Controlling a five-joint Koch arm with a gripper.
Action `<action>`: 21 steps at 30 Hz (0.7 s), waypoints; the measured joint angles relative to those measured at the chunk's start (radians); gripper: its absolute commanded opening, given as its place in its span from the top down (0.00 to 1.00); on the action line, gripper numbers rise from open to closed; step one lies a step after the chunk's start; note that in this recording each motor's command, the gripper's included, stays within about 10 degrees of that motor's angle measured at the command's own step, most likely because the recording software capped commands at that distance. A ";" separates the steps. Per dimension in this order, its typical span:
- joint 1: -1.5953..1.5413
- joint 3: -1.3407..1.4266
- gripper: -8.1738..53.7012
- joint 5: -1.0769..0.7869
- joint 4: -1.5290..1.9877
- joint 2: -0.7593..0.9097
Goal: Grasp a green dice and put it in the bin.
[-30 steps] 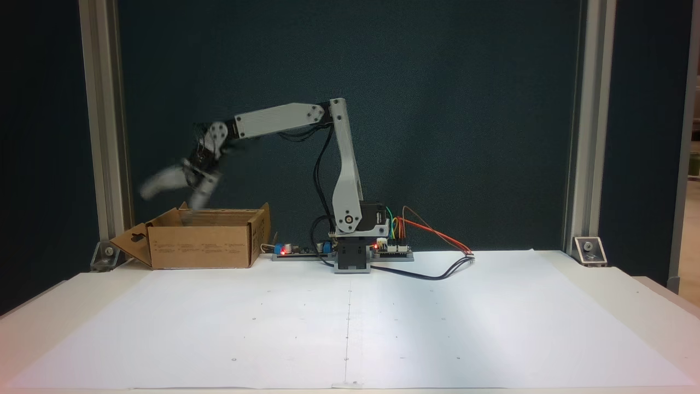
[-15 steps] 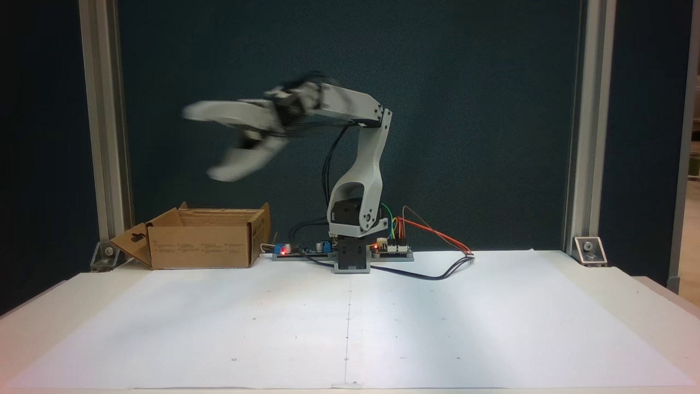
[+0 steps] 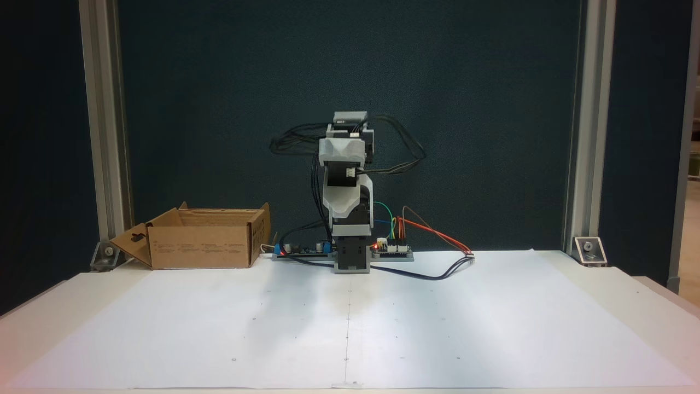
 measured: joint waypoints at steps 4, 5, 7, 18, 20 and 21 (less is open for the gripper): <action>-0.002 0.178 0.16 0.005 -0.170 0.015; -0.002 0.215 0.16 0.005 -0.207 0.015; -0.002 0.265 0.16 0.005 -0.285 0.015; -0.031 0.388 0.17 0.005 -0.724 0.017; -0.031 0.399 0.17 0.005 -0.804 0.017; -0.031 0.408 0.17 0.006 -0.842 0.017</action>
